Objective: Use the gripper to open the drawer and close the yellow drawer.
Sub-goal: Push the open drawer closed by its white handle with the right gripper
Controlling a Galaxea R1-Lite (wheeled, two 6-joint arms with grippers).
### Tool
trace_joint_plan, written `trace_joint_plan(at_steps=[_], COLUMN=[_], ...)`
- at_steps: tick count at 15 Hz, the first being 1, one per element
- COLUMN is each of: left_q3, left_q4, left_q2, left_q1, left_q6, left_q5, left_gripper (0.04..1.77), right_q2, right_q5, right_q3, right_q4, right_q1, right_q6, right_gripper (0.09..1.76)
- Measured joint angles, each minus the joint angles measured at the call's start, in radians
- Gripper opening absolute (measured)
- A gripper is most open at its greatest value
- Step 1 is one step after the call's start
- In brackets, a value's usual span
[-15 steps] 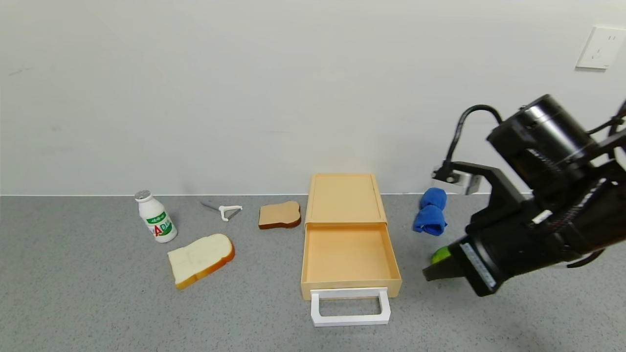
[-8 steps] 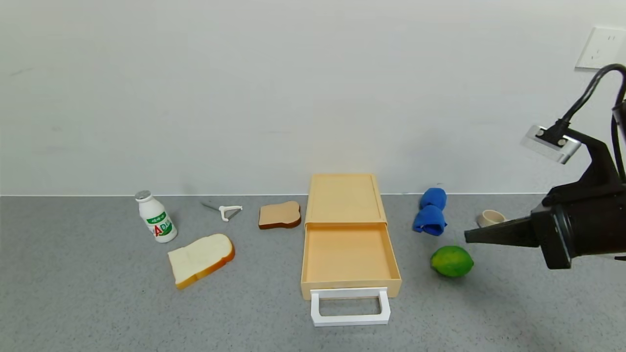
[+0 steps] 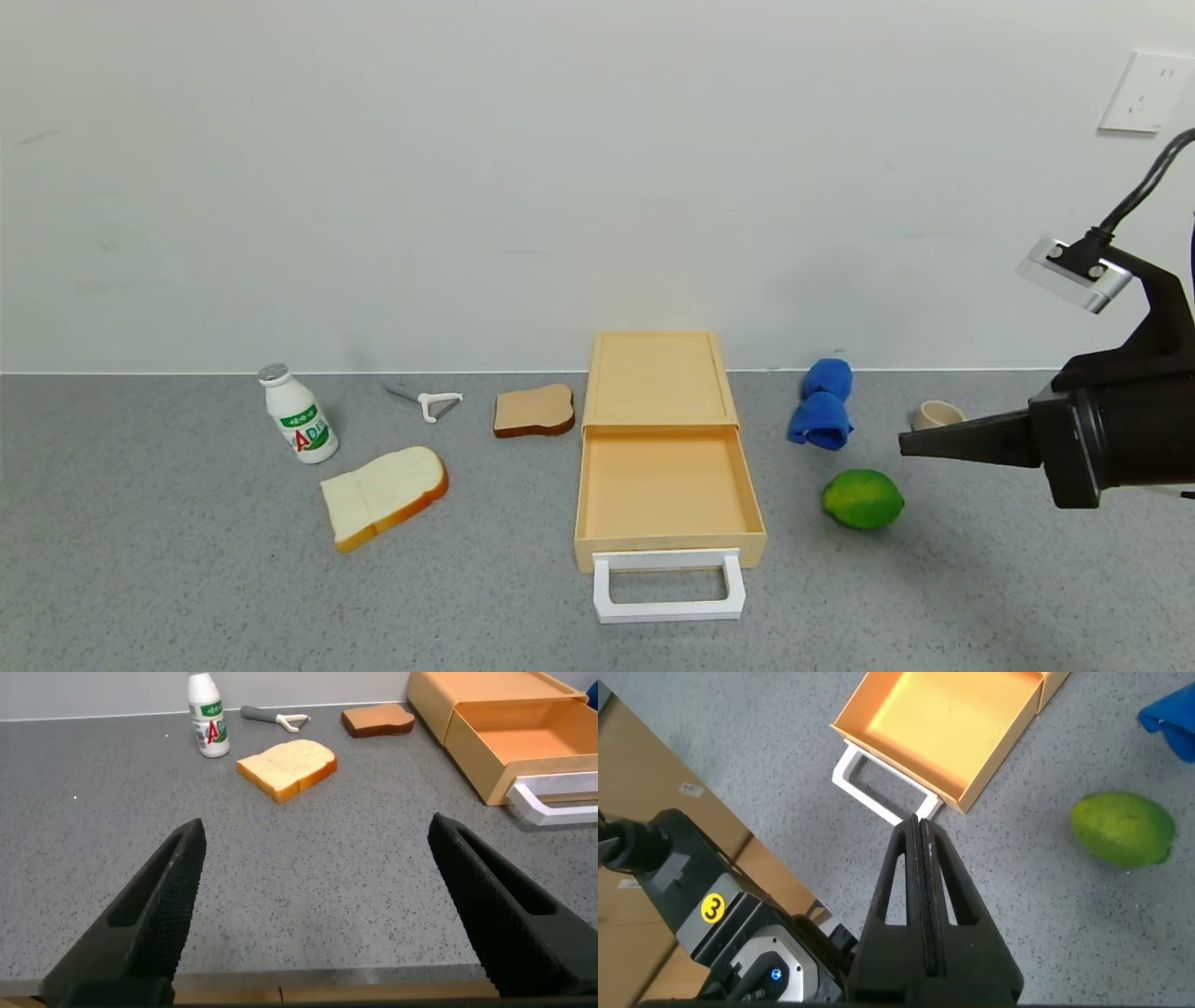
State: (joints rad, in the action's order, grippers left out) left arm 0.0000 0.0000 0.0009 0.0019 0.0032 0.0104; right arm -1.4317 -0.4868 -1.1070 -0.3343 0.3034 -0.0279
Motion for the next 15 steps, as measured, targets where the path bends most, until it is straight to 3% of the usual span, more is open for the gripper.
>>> trace_joint_plan(at_steps=[4,7,10,15], left_q3=[0.0,0.0,0.0,0.0], left_q4=[0.0,0.0,0.0,0.0], left_q2=[0.0,0.0,0.0,0.0], left_q1=[-0.001,0.0,0.0,0.0], left_q6=[0.0,0.0,0.0,0.0], left_q5=[0.0,0.0,0.0,0.0], left_gripper=[1.72,1.72,1.72,1.72], right_q2=[0.0,-0.014,-0.063,-0.23], right_q5=[0.006,0.051,0.155,0.352], right_q3=[0.021,0.062,0.097,0.117], right_q4=[0.002,0.023,0.076,0.276], right_q1=[0.005,0.065,0.171,0.4], right_q6=[0.003,0.002,-0.027,-0.222], right_gripper=[0.12,0.12,0.12,0.12])
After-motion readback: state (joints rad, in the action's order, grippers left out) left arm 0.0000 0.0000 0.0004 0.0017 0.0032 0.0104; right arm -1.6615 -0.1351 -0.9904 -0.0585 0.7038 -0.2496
